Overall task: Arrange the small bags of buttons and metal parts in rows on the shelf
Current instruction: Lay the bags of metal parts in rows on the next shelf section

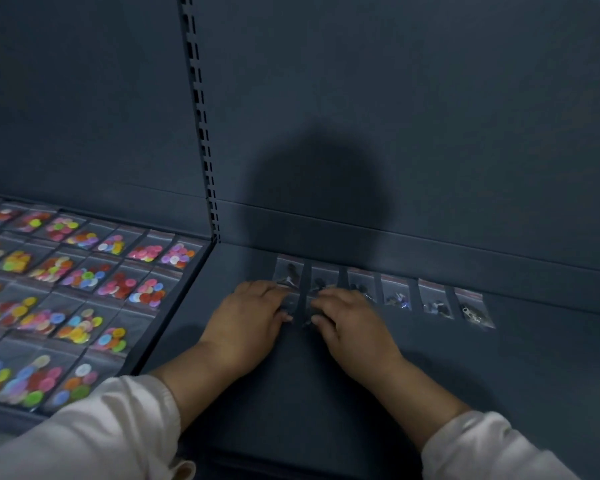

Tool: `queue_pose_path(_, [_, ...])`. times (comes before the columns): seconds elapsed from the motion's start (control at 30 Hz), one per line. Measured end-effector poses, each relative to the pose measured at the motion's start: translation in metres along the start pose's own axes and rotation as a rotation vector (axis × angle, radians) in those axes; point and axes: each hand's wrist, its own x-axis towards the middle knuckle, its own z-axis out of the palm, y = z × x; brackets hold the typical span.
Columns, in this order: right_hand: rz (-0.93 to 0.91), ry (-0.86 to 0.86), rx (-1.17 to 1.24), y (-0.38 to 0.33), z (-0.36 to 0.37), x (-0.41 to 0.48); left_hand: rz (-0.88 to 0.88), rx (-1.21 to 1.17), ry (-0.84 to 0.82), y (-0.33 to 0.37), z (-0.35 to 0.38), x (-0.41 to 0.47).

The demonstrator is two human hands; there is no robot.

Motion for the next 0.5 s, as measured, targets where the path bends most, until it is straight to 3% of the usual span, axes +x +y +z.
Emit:
queue_pose_path(0.27, [-0.043, -0.079, -0.089, -0.039, 0.002, 0.022, -0.110, 0.265, 0.071, -0.023, -0.036, -0.033])
queue_pose_path(0.5, [-0.190, -0.115, -0.073, -0.113, 0.010, 0.041, -0.243, 0.391, 0.157, -0.060, -0.086, -0.084])
